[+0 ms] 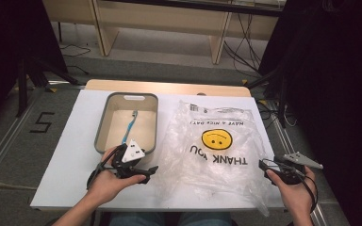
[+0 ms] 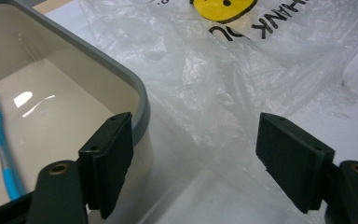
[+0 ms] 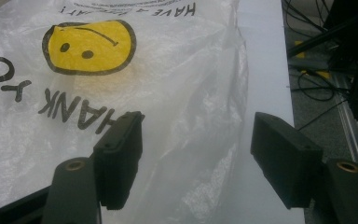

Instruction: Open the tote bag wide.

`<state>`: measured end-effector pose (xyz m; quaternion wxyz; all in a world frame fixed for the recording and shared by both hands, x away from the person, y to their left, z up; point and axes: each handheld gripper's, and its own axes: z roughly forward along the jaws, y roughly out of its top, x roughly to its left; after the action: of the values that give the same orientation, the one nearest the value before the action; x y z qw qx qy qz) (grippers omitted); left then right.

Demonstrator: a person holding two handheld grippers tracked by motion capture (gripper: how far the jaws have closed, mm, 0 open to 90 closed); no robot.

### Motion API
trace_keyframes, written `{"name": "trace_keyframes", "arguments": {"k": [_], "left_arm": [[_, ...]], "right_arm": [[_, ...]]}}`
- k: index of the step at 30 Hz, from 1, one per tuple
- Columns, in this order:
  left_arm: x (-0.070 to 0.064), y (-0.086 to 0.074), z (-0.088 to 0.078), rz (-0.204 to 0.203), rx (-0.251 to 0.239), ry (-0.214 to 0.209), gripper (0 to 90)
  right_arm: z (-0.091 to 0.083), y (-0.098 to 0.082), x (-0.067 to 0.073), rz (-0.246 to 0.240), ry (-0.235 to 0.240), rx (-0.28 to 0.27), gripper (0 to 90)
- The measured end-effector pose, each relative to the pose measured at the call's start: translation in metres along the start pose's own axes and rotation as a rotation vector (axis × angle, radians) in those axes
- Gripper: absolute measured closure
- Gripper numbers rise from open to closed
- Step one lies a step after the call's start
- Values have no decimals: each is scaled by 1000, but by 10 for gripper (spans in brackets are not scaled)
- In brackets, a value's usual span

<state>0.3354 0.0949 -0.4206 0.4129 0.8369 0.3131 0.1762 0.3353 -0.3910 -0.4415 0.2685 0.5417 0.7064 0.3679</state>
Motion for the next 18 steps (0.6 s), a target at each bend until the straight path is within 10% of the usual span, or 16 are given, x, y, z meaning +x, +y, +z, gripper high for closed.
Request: {"name": "trace_keyframes", "arguments": {"k": [18], "left_arm": [[-25,-7,26,37,110,-69,303]], "right_arm": [[2,-3,-1,6,-3,48,342]]}}
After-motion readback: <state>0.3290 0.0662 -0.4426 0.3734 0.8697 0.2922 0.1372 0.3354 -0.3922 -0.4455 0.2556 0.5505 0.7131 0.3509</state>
